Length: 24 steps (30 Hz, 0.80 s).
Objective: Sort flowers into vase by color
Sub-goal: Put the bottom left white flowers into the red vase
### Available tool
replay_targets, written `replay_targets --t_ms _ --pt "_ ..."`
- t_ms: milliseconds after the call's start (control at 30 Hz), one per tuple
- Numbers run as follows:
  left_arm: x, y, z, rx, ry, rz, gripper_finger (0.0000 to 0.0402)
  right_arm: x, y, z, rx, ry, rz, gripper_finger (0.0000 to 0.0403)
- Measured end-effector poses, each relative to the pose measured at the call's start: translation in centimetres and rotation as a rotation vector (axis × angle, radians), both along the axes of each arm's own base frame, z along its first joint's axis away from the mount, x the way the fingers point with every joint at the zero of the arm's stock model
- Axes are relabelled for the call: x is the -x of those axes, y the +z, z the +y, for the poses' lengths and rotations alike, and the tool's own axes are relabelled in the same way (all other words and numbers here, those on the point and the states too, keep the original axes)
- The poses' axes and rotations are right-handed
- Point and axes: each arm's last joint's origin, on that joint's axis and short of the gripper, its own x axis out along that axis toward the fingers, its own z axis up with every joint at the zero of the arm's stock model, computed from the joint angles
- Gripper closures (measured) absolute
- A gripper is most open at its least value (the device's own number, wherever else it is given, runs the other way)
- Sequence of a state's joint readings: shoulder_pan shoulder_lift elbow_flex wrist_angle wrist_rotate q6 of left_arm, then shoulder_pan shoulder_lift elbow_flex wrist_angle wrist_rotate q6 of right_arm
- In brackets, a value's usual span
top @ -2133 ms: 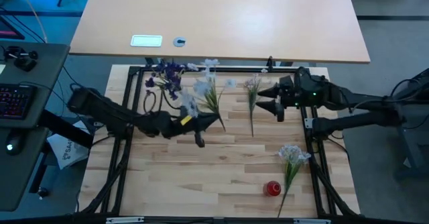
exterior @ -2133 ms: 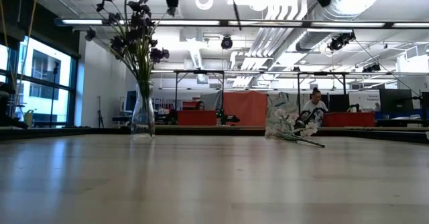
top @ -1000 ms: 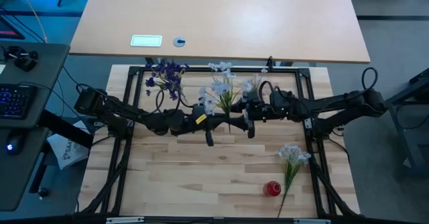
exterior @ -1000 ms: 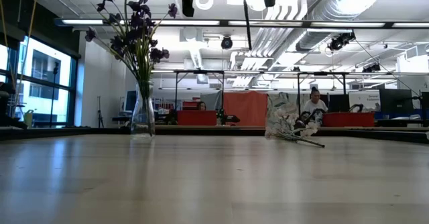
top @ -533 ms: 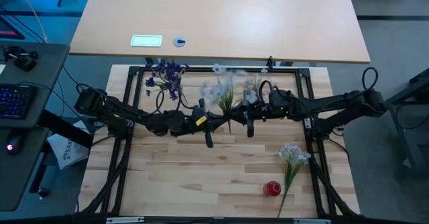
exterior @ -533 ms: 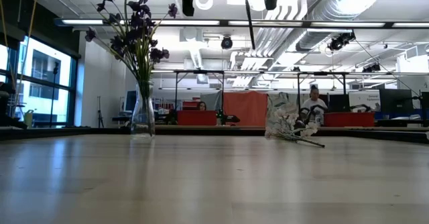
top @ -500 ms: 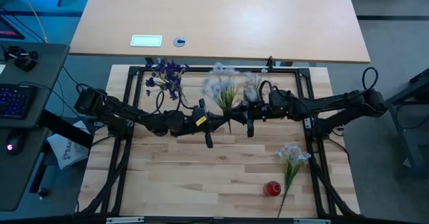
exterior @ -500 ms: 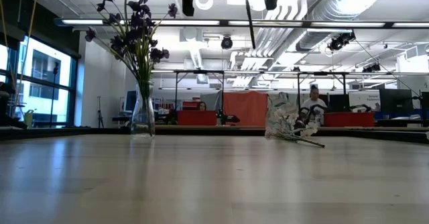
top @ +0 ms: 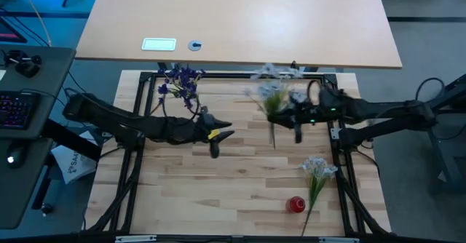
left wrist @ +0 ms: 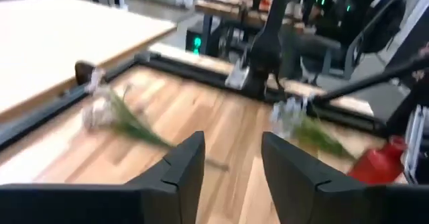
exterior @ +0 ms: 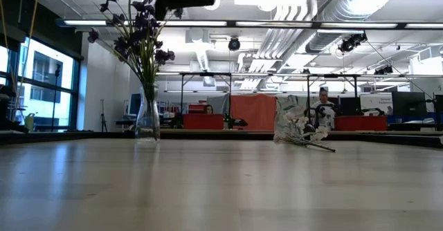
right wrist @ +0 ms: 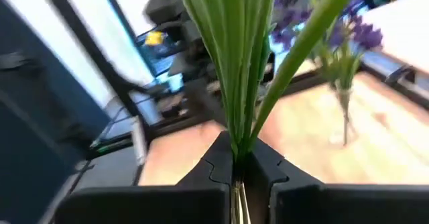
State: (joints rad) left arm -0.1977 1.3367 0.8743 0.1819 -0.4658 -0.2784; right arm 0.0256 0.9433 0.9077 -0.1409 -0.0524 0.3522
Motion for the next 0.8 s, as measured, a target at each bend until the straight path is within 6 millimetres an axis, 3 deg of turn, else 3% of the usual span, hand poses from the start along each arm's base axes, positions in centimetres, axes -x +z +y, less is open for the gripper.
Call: replay_targets --t_ms 233,333,533,800 --pt "2.6 -2.9 -1.4 0.112 0.050 -0.056 0.0243 3.0 0.6 3.6 -0.109 0.189 0.020 0.0400" --pt "3.1 -3.8 -1.9 0.161 0.063 -0.092 0.0243 3.4 -0.6 5.7 -0.143 0.244 0.026 0.0401" --pt "3.3 -3.8 -2.3 0.193 0.092 -0.133 0.0243 4.4 -4.8 9.3 -0.271 0.266 0.020 0.0402" --pt "3.2 -3.5 -2.0 0.191 0.144 -0.174 0.0243 6.1 -4.7 11.4 -0.236 0.359 -0.048 0.0402"
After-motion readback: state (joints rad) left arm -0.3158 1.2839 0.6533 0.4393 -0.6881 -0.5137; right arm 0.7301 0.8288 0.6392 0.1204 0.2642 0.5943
